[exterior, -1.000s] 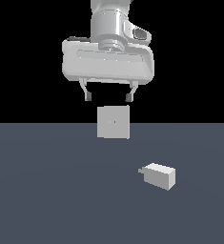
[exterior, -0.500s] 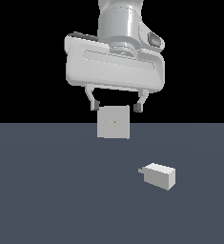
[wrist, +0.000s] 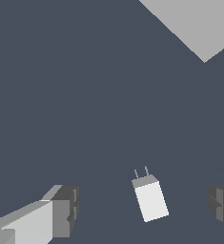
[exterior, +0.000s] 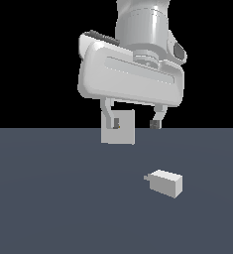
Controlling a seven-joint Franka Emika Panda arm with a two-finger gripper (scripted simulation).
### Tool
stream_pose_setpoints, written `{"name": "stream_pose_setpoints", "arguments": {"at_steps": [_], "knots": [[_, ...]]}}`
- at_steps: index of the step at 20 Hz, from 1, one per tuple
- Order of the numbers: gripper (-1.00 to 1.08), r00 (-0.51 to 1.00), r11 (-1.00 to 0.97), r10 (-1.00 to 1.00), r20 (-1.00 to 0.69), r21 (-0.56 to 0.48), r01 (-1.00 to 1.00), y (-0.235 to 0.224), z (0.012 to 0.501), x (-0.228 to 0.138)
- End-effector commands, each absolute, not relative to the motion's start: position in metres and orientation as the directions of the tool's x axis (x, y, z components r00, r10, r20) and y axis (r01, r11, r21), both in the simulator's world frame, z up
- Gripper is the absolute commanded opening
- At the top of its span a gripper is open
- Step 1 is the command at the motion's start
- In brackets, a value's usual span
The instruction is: Plug the charger into the wall socket.
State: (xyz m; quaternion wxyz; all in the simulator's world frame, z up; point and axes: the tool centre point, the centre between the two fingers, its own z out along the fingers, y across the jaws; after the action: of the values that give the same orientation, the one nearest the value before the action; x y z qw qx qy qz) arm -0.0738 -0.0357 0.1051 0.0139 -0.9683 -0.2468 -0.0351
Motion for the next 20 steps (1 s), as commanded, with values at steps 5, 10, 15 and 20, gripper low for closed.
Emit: {"name": "stream_pose_setpoints", "arguments": {"at_steps": [5,10,15,20], "knots": [[1.00,0.815,-0.818,0.572,0.092,-0.006,0.575,-0.052,0.089,-0.086],[1.00,0.769,-0.773,0.631,0.103,-0.003,0.634,-0.063,0.077,-0.092],[1.00,0.734,-0.738,0.671,0.111,-0.001,0.675,-0.072,0.069,-0.096],[1.00,0.711,-0.716,0.694,0.115,0.000,0.698,-0.078,0.064,-0.098]]}}
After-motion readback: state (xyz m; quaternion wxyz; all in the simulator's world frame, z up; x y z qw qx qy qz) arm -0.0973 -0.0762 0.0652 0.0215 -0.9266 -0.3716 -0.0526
